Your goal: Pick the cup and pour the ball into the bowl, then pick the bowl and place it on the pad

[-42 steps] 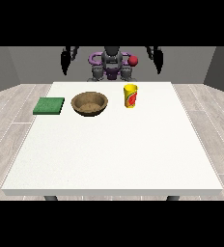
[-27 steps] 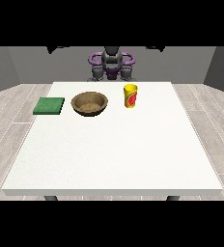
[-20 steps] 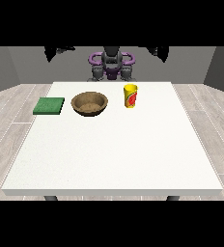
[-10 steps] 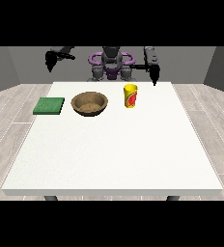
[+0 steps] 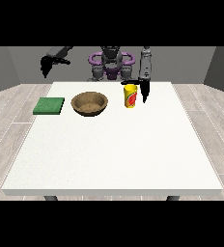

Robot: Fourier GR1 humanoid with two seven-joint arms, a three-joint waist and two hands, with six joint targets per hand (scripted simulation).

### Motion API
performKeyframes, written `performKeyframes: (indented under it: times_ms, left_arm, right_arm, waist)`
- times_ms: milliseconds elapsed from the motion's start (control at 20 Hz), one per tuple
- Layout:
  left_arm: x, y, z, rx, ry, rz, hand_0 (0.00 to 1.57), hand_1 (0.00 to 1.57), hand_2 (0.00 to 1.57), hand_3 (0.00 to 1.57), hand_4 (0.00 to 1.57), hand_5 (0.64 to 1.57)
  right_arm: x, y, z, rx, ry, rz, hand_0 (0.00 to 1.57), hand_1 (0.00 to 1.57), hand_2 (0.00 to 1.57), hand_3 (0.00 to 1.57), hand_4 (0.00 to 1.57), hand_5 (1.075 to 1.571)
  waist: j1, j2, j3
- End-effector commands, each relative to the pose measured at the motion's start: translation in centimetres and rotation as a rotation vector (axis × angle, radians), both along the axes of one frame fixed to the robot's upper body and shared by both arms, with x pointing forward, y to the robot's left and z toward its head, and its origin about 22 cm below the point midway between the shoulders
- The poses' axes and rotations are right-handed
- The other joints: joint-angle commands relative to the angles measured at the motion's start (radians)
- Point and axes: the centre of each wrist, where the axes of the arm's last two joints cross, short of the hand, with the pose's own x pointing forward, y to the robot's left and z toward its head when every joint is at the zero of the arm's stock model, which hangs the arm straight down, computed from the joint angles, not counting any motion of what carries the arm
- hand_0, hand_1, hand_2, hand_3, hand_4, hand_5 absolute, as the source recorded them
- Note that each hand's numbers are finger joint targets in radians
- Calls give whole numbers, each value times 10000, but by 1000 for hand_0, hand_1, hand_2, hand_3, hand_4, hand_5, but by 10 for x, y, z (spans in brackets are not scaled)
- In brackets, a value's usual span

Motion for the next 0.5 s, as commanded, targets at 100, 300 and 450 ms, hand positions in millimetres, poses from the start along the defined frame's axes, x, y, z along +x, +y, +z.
performKeyframes:
  times_ms: [100,300,450]
  left_arm:
    - [4,-20,-27,221,194,-178,0,0,0,0,0,1517]
    - [21,10,-29,119,-212,288,0,0,0,0,0,1521]
    - [32,-15,-25,182,-99,268,0,0,0,0,0,1523]
  right_arm:
    - [8,-12,-13,-8,378,-356,0,0,0,0,0,1571]
    - [9,20,-2,225,-97,231,0,0,0,0,0,1571]
    - [19,8,6,-43,-276,51,0,0,0,0,0,1571]
  waist:
    - [296,-171,2]
    - [-176,406,-4]
    - [-172,412,-2]
